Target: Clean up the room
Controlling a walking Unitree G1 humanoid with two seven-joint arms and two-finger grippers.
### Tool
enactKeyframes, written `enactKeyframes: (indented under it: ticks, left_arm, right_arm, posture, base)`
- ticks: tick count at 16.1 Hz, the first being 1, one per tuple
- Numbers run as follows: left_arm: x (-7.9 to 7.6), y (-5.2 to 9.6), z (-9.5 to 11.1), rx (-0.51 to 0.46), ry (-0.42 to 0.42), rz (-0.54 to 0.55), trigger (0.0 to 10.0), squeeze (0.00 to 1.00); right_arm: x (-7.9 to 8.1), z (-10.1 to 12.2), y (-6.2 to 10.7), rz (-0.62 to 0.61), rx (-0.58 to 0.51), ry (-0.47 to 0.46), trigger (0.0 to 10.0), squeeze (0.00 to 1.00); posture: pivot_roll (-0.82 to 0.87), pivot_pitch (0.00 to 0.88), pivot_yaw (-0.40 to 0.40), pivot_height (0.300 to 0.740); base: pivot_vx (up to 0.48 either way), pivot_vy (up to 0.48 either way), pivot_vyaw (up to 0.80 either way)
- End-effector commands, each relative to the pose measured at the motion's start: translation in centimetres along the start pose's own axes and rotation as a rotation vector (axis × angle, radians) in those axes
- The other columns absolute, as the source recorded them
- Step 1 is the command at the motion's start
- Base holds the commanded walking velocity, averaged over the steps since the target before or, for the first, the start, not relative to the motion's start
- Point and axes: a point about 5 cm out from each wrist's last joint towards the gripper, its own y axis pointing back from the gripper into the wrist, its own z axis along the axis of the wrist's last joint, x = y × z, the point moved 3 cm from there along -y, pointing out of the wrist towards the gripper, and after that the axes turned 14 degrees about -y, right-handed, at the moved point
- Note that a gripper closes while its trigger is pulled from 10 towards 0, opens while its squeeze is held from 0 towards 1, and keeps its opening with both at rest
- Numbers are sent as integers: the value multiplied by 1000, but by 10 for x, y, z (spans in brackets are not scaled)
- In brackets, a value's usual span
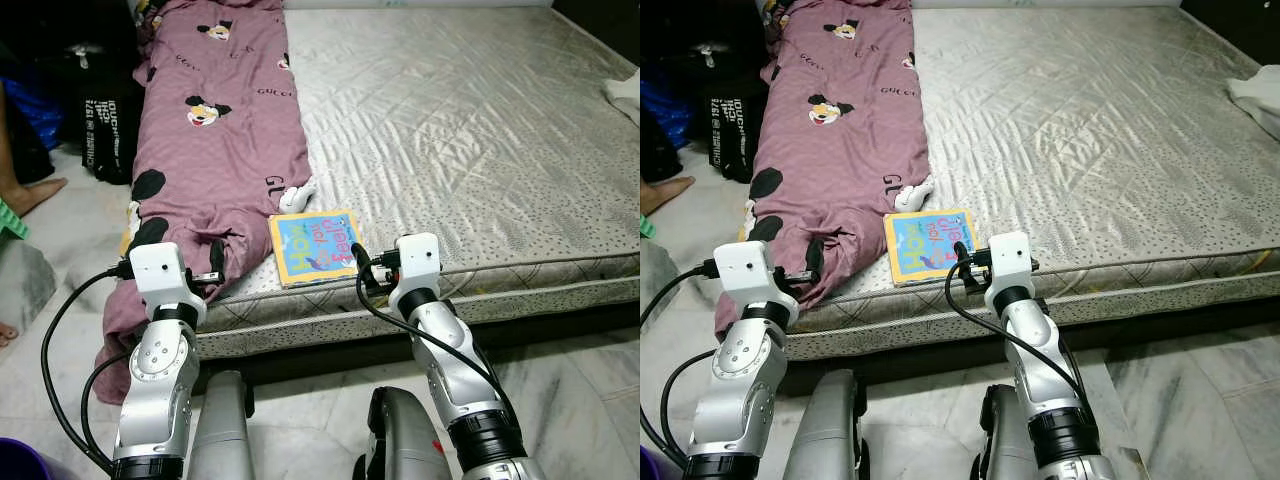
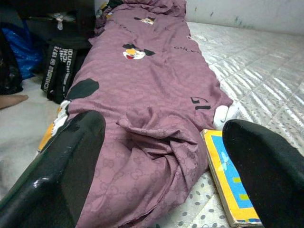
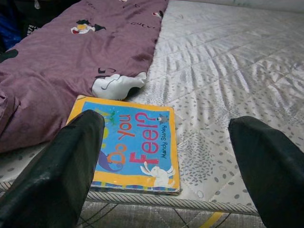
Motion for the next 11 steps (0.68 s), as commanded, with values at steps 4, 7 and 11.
enactKeyframes:
  ticks: [4, 7, 11]
  left_arm:
    - [-2, 1, 2, -7, 12, -11, 10000, 0]
    - [-4, 1, 3, -15, 27, -25, 10000, 0]
    - [-5, 0, 3, -16, 28, -30, 10000, 0]
  right_arm:
    - [-1, 2, 0, 0, -6, 6, 10000, 0]
    - [-1, 3, 0, 5, -10, 13, 10000, 0]
    - [0, 4, 0, 10, -12, 16, 10000, 0]
  posture:
    - [88, 75, -33, 605]
    - [85, 80, -33, 605]
    - [84, 81, -33, 605]
  base:
    - [0, 0, 0]
    - [354, 0, 0]
    - [480, 0, 0]
